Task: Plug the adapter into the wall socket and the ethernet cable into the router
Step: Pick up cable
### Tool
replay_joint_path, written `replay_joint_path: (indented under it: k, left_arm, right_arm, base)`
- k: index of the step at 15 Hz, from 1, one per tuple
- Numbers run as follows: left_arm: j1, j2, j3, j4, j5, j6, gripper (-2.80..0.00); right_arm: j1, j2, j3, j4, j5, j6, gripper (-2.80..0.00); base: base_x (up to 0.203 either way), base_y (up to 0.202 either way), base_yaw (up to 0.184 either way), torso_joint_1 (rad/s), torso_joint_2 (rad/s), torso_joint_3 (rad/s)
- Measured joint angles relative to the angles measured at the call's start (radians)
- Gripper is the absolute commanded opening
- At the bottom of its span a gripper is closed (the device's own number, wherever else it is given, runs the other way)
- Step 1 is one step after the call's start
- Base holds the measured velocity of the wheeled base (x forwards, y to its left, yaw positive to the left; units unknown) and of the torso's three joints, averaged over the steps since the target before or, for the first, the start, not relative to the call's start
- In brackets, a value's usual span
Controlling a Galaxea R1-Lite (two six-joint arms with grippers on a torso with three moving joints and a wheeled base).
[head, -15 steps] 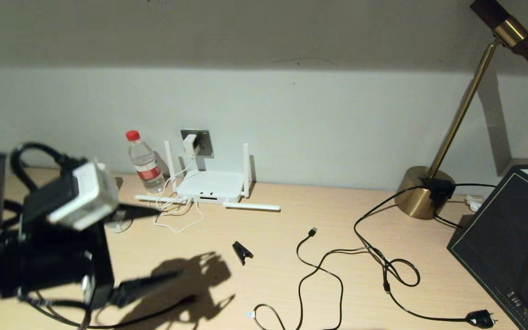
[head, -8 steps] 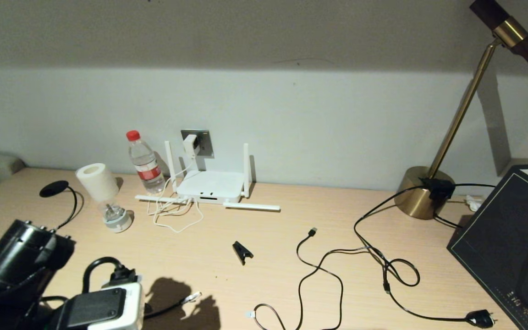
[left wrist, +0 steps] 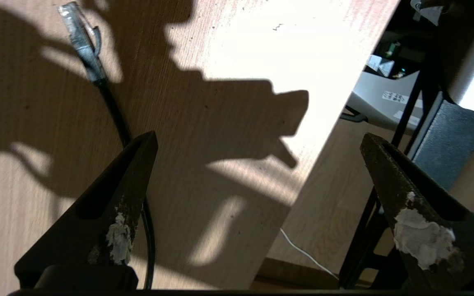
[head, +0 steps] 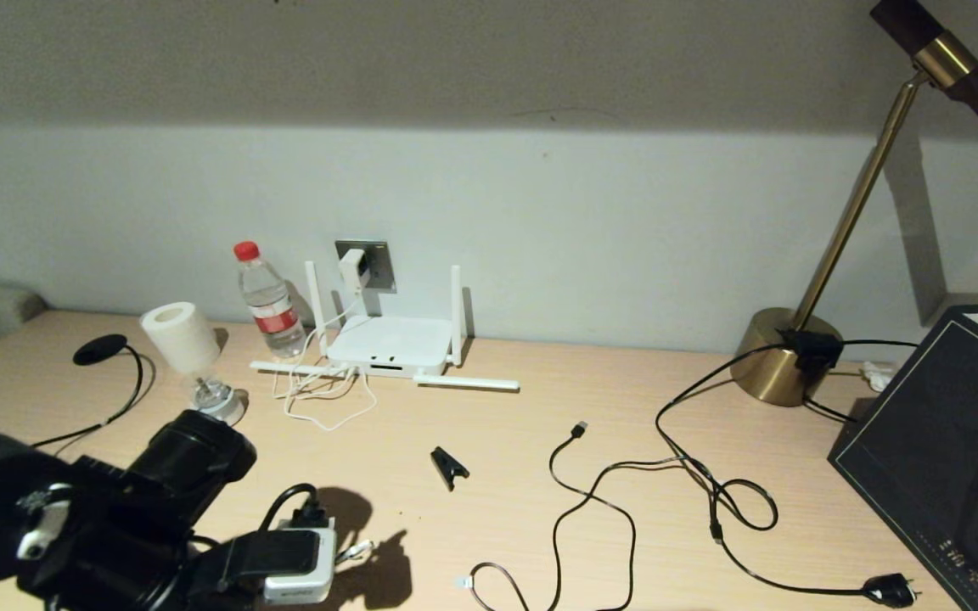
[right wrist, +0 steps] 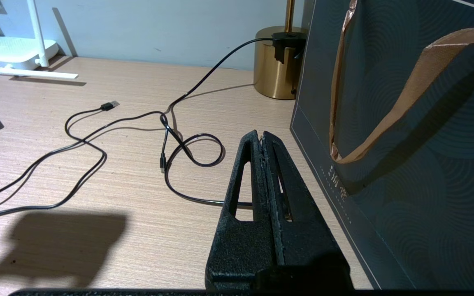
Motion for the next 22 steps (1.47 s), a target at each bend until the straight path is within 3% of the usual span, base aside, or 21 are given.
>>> replay_joint_path:
  k: [6,22]
  left_arm:
    - [-0.025,0.184,-0.079,-0.13,0.054,-0.009,0.0]
    - [0.019,0.307,-0.199,-0.132,0.106,-0.015,0.0]
  right_arm:
    - [0.0,0.0,0.0,0.0,0.001,0.0,-2.8]
    - [0.0,0.0,0.0,0.0,0.0,0.0,-2.8]
  base:
    - [0.0,0.0,0.0,0.0,0.0,0.0]
    - [0.0,0.0,0.0,0.0,0.0,0.0]
